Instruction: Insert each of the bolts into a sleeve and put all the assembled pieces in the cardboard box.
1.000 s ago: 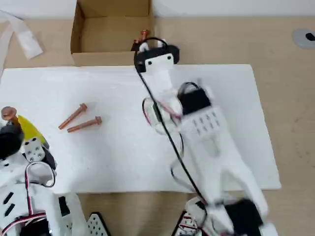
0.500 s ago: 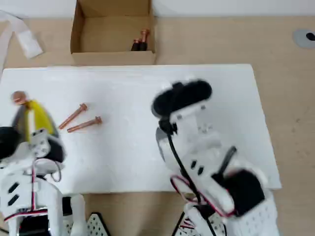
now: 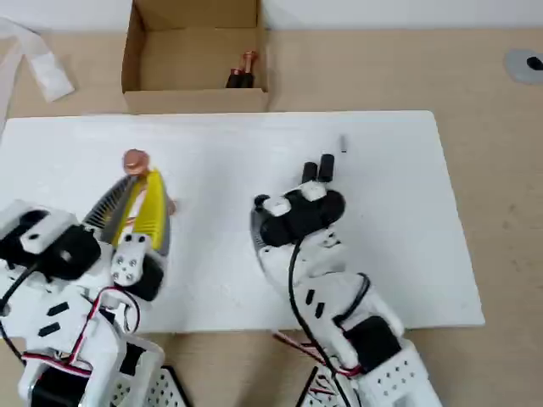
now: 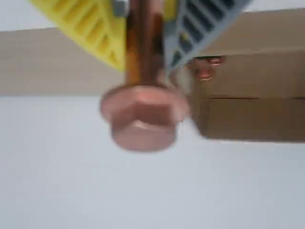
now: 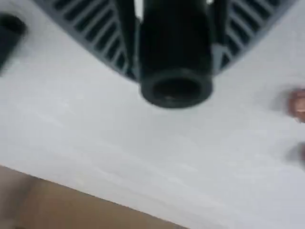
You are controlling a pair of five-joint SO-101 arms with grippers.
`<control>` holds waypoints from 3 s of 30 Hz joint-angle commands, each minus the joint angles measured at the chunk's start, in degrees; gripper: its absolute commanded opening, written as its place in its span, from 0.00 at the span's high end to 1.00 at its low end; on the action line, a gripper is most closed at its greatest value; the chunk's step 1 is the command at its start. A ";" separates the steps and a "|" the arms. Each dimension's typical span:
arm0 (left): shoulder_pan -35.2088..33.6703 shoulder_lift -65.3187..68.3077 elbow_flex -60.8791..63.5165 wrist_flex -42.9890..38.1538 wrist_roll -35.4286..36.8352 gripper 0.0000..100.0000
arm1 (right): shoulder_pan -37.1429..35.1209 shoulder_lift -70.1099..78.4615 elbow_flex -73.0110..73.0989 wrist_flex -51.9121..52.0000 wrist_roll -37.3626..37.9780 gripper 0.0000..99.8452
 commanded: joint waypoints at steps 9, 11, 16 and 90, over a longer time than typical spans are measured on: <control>10.02 4.44 7.47 -10.29 0.09 0.99 | -9.27 -1.98 3.03 -13.89 0.35 0.99; 10.73 3.82 8.62 -10.11 1.32 0.99 | -9.36 -1.98 3.03 -13.89 0.26 0.99; 10.99 2.77 9.76 -10.37 4.13 0.99 | -9.36 -1.98 3.03 -13.89 0.26 0.99; 9.14 3.21 15.65 -15.74 12.31 0.99 | -9.36 -1.80 3.47 -13.45 -2.64 0.99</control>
